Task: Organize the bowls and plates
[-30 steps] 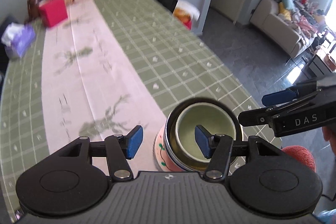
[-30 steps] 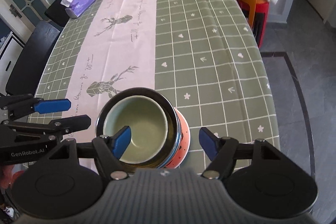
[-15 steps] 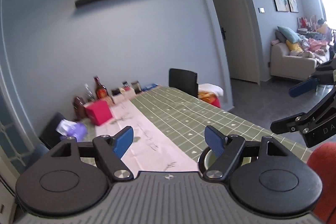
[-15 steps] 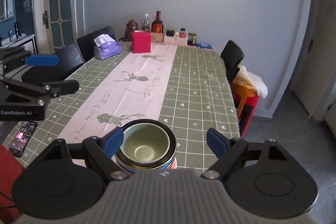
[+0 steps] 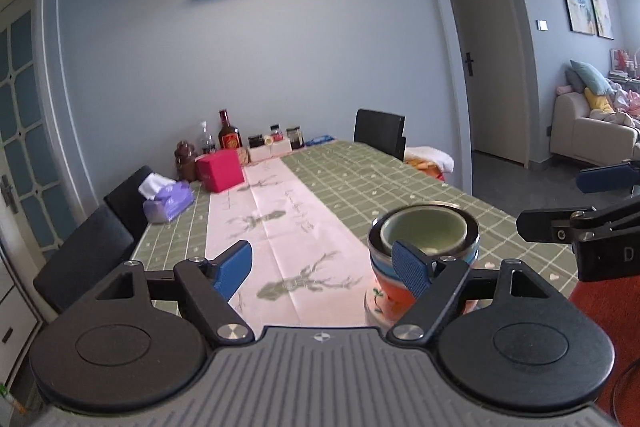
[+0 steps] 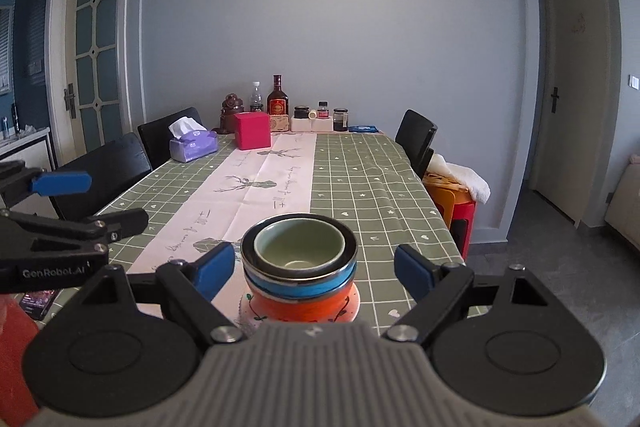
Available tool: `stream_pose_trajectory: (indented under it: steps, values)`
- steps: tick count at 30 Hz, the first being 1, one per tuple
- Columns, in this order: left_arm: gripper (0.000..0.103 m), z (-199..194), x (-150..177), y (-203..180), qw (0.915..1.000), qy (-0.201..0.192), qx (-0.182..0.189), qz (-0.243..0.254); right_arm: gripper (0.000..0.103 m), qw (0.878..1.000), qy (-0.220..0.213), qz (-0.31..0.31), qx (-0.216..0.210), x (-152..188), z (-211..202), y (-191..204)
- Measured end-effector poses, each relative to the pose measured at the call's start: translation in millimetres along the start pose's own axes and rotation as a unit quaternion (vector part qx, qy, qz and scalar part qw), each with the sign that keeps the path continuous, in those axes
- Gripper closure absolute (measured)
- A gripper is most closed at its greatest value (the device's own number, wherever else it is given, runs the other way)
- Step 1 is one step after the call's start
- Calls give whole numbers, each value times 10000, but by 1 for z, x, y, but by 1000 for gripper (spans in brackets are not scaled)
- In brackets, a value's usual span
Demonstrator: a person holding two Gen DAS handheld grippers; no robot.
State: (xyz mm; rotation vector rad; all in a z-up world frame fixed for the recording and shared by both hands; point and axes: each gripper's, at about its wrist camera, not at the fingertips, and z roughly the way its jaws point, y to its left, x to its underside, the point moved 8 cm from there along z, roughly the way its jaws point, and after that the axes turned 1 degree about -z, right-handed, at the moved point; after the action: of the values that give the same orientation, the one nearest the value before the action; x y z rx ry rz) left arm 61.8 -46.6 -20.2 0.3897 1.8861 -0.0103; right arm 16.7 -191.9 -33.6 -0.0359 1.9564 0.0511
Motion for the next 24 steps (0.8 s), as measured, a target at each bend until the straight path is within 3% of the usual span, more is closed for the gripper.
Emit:
stream_pose_trajectory:
  steps: [8, 13, 24]
  values:
    - [10, 1, 42, 0, 9967, 741, -21, -341, 18, 9987, 457, -60, 231, 40, 7, 13]
    - [10, -14, 49, -1, 9964, 755, -90, -362, 17, 9983, 537, 20, 210, 45, 4, 16]
    - [10, -31, 41, 2, 9972, 603, -171, -409, 13, 9994, 293, 132, 132, 33, -12, 22]
